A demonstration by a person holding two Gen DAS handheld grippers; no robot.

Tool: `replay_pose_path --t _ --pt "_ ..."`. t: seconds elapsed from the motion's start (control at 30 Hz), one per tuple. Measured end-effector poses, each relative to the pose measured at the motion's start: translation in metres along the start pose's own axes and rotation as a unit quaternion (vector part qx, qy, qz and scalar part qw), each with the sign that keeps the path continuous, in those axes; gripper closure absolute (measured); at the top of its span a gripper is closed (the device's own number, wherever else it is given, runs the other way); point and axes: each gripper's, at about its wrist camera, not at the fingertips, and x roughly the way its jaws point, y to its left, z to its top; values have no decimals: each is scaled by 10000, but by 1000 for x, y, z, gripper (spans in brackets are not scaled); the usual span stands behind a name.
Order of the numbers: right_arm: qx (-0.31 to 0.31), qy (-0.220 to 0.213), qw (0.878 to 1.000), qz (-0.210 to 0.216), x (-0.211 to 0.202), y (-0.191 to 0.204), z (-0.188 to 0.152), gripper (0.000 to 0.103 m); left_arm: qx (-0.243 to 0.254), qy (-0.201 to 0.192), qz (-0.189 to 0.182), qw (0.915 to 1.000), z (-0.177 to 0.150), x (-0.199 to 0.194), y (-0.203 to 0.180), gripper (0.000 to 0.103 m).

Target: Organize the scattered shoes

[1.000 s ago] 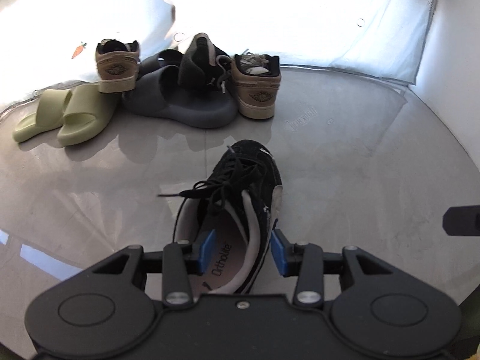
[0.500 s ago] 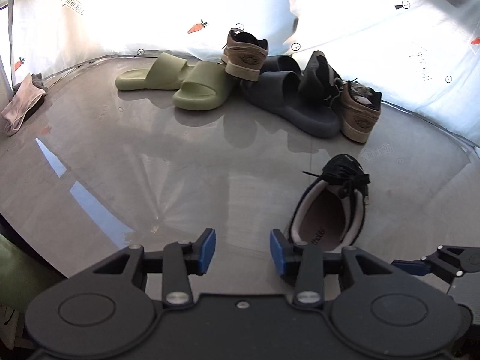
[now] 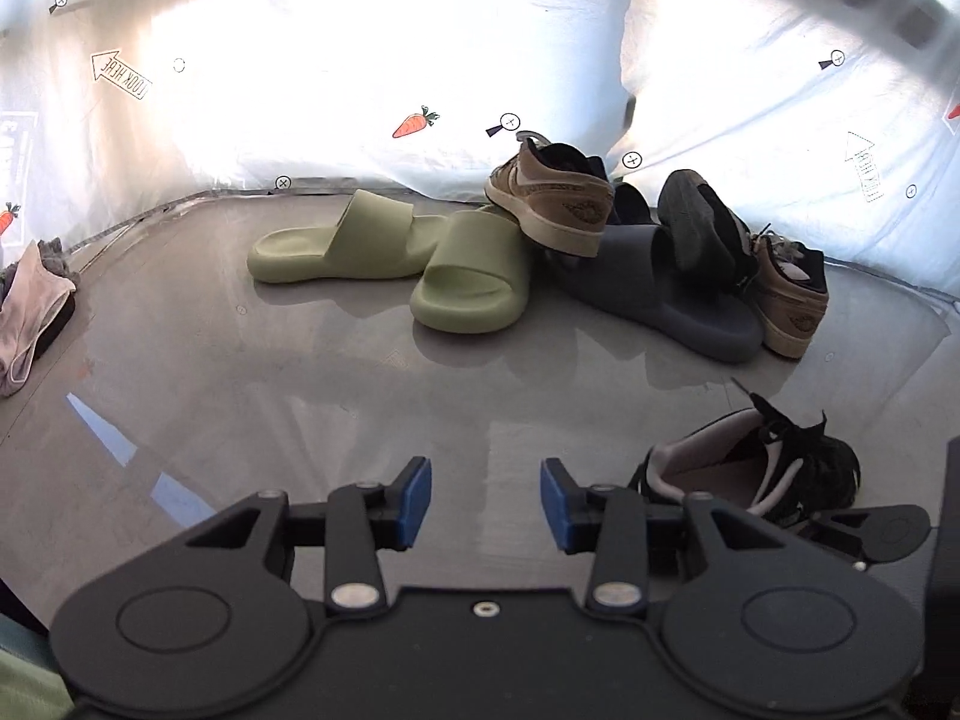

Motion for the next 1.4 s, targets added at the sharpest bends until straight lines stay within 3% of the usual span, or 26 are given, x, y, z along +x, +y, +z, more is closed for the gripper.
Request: replay_pose_path --t 0.13,0.2,0.23,0.3,0.43,0.57,0.67,0.8,0.87,0.93,1.07,1.2,1.4 --pt "-215 -400 9988 -174 -5 14 34 45 186 95 -172 9996 5 8 12 62" --pt "-441 -656 9965 -266 -27 13 33 38 270 130 -268 9992 4 14 11 62" --pt "-469 -728 9956 -360 -35 7 29 30 276 151 -316 9990 3 17 10 62" --pt "-429 -812 9940 -592 -50 -8 17 26 268 222 -432 9985 1 24 6 62" --pt "-971 -444 9893 -994 -41 -42 0 15 305 256 -553 9977 1 31 -4 62" --pt "-1467 -42 9807 -1290 -28 -74 -12 15 289 340 -715 9964 1 37 -17 62" --pt "-1380 136 9868 -839 -12 -94 3 5 332 368 -782 9957 -2 36 -25 62" --pt "-1620 517 9854 43 5 -101 20 7 342 438 -751 9956 -6 35 -29 62" --pt "-1697 679 9831 90 14 -96 25 10 303 441 -670 9963 -7 34 -27 62" --pt "-1537 770 9851 -35 19 -89 32 12 195 419 -594 9972 -8 33 -21 62" --pt "-530 729 9945 -539 22 -67 41 16 -110 463 -440 9979 -8 36 -5 62" --pt "229 533 9976 -380 9 -62 41 15 -333 503 -378 9975 -5 40 5 62" --pt "1364 234 9903 -137 -9 -56 42 15 -59 581 -453 9973 -8 45 1 62"
